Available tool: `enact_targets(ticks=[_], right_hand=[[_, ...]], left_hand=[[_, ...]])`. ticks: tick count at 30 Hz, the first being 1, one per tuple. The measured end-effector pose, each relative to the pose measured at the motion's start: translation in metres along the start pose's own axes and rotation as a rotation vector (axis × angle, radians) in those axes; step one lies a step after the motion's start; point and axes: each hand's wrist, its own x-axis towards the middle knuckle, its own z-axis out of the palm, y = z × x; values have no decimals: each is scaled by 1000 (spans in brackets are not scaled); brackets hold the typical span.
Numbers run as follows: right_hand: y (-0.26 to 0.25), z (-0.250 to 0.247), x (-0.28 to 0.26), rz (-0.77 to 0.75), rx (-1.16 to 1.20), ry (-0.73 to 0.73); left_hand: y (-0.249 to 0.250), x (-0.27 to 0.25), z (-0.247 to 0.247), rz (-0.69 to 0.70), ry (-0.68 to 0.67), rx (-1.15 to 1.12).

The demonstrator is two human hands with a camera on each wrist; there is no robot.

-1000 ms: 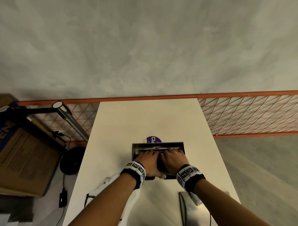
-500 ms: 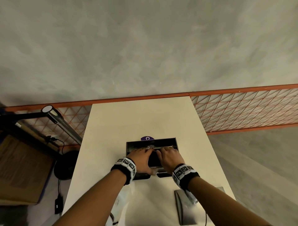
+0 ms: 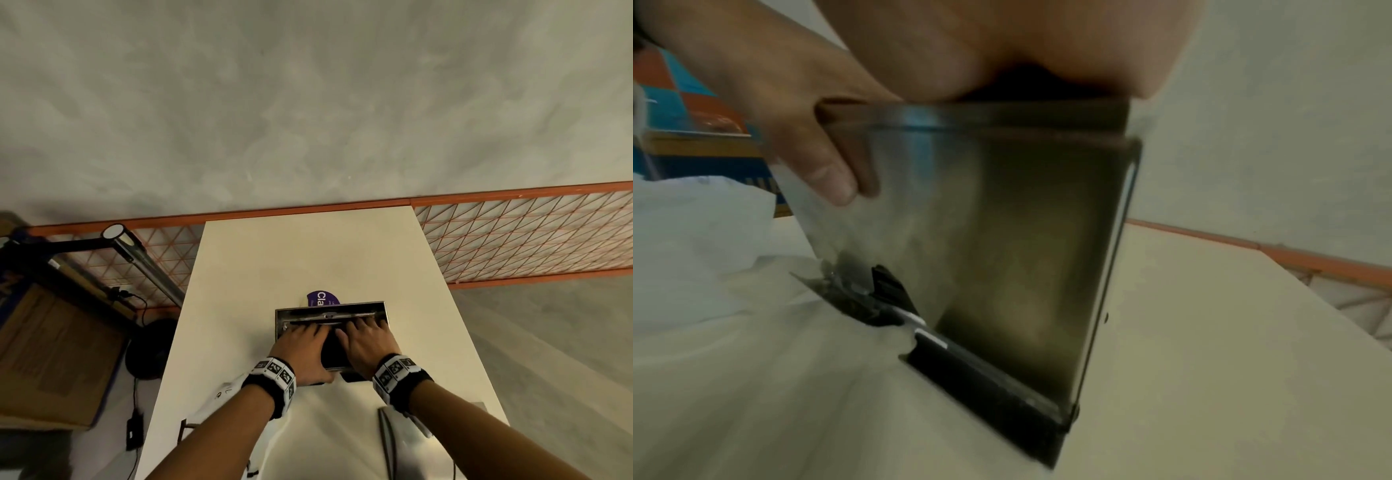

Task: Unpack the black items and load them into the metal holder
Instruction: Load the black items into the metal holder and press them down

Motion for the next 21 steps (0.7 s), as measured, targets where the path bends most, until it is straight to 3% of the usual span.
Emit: enact_targets(ticks=[4, 10, 15, 21], right_hand=[[6, -13, 2, -108, 51, -146], [11, -5, 7, -152, 98, -304], [6, 4, -1, -180, 131, -217], [4, 4, -8, -140, 169, -198]], left_hand=[[2, -2, 3, -28, -78, -18], [8, -14, 13, -30, -29, 34], [16, -29, 19, -10, 81, 64], [19, -34, 18, -16, 62, 75]])
